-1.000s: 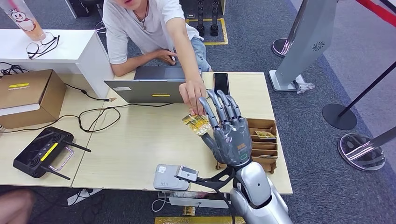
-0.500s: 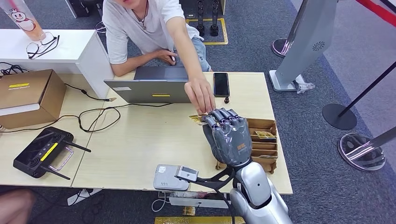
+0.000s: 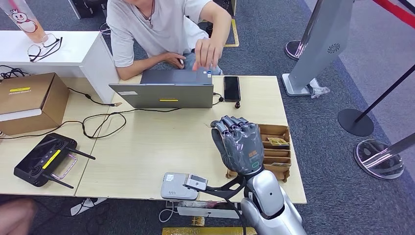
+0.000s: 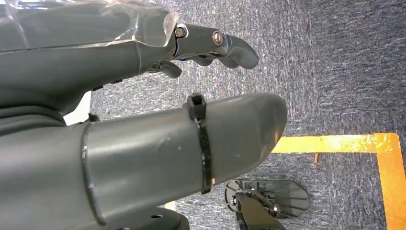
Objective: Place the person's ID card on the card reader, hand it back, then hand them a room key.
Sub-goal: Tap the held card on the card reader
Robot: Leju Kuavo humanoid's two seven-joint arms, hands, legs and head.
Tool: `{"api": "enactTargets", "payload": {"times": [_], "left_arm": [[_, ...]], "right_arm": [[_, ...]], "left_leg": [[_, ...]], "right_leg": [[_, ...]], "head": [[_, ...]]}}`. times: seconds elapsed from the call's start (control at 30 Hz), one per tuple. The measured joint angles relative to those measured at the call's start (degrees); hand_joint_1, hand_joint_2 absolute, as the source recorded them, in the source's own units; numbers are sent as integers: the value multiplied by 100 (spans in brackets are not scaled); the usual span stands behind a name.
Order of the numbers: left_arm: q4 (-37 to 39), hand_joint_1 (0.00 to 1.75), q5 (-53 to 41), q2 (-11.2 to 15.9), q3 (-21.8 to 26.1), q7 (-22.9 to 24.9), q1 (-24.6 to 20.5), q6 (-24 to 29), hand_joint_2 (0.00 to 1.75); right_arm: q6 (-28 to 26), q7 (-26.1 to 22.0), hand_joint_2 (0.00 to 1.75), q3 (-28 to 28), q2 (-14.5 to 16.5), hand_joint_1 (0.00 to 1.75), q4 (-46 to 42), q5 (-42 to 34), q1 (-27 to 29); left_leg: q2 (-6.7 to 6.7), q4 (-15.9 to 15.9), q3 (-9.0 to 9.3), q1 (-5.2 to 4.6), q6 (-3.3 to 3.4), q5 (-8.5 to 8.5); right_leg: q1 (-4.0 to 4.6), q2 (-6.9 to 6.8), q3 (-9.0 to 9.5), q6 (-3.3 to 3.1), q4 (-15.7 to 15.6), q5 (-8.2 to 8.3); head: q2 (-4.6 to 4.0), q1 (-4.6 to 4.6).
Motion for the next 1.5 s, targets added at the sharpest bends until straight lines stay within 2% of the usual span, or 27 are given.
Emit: {"api": "enactTargets", "payload": {"times": [0.97, 1.1, 1.37, 1.5], "left_arm": [[-1, 0, -2, -7, 2, -11, -2, -1, 0], [0, 0, -5, -7, 2, -11, -2, -1, 0], [-1, 0, -45, -7, 2, -11, -3, -8, 0], [0, 0, -55, -7, 4, -10, -10, -18, 0]], "right_arm": [[51, -14, 175, 37, 0, 175, 20, -76, -12], [240, -155, 175, 56, 0, 175, 19, -451, -17], [926, -644, 175, 207, -1, 175, 14, -1765, -23], [1115, -749, 175, 304, -18, 175, 13, -2069, -32]], "left_leg": [[0, 0, 0, 0, 0, 0], [0, 0, 0, 0, 0, 0], [0, 0, 0, 0, 0, 0], [0, 0, 0, 0, 0, 0]], "right_leg": [[0, 0, 0, 0, 0, 0], [0, 0, 0, 0, 0, 0], [0, 0, 0, 0, 0, 0], [0, 0, 0, 0, 0, 0]], "head": [[0, 0], [0, 0], [0, 0], [0, 0]]}}
